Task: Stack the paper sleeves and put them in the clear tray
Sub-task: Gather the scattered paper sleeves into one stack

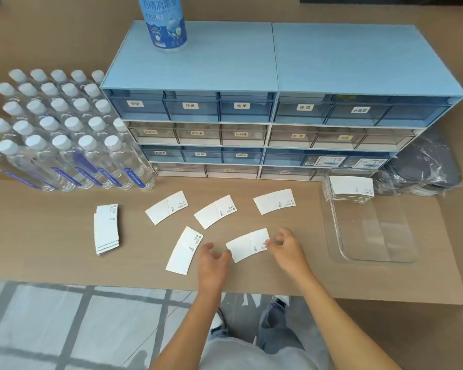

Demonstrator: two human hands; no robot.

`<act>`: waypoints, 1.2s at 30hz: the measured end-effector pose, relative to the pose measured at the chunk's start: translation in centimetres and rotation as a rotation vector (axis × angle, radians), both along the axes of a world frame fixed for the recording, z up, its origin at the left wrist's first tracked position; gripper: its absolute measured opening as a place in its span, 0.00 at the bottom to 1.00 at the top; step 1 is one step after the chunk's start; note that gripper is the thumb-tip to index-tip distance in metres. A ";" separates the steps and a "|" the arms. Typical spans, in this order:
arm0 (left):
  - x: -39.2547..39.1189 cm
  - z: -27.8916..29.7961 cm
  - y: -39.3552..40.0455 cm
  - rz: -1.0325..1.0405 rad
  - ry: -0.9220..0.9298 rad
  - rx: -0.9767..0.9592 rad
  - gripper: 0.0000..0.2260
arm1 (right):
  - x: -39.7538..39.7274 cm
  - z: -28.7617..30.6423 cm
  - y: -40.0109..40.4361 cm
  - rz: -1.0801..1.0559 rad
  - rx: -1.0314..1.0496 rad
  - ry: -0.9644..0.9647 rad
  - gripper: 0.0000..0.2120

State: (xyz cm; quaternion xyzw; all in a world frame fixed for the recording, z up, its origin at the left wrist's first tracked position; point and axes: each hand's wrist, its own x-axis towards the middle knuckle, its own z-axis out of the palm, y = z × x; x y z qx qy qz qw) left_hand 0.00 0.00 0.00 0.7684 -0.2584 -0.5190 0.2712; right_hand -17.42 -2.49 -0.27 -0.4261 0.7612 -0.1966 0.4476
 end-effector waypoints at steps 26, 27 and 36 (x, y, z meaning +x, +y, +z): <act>-7.4 -1.3 -7.0 0.022 -0.074 0.049 0.04 | -5.6 -2.1 -6.2 -0.083 -0.041 0.022 0.05; -7.9 -1.2 -7.7 0.020 -0.074 0.036 0.04 | -6.0 -2.0 -6.8 -0.088 -0.046 0.028 0.05; -10.7 -1.0 -12.3 -0.072 -0.205 0.022 0.03 | -7.7 -1.9 -12.0 -0.086 -0.034 0.137 0.07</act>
